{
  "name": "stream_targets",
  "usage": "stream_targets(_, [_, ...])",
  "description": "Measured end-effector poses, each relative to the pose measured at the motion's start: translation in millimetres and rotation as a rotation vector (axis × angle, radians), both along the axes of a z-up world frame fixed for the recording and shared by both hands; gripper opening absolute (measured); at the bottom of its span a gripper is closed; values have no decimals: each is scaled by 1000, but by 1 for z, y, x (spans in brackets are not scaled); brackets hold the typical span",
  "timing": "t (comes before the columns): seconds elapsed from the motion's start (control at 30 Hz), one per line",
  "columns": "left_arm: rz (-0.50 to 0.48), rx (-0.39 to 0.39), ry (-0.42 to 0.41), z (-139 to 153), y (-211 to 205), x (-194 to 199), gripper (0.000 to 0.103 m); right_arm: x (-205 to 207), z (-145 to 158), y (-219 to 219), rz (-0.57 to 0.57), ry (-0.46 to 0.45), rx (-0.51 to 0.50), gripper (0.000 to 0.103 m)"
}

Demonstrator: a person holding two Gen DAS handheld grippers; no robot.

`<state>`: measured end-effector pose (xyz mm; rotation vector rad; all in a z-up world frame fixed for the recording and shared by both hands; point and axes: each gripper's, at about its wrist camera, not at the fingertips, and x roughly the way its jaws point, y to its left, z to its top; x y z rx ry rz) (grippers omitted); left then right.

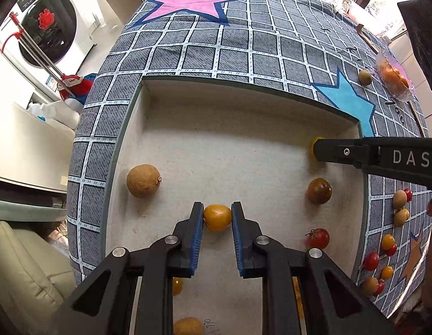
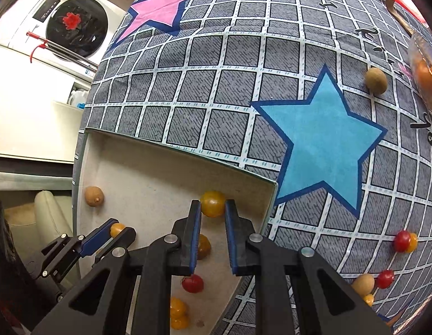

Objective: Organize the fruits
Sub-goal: 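Carry both yellow tomatoes over the white tray and open both tools, then grasp a red cherry tomato with the left tool while the right tool grasps a yellow tomato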

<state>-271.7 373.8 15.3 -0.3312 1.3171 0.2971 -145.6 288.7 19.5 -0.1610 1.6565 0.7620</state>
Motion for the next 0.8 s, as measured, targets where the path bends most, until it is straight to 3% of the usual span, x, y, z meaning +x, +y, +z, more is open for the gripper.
stream_targets(0.47, [-28,25,27,-2,-3,1,23,-2,-4,1,-12,18,-2,24])
stream_targets(0.5, [-30,26,32,-2,-3,1,41,-2,-2,0,-14,18,3,25])
stream_targets(0.53, [-28,30,31,-1,-3,1,75,-2,0,-1,-15,18,7,29])
stream_targets(0.57, [-22,53,14,2,-3,-1,84,-2,3,-3,-16,17,11,33])
stream_targets(0.67, [-26,79,5,9,-4,-2,84,-2,13,-6,-21,11,36,44])
stream_targets(0.73, [-26,77,14,10,-5,-2,84,-1,20,-10,-26,-3,41,59])
stream_targets(0.8, [-31,83,14,13,-7,-4,84,0,25,-16,-40,6,65,64])
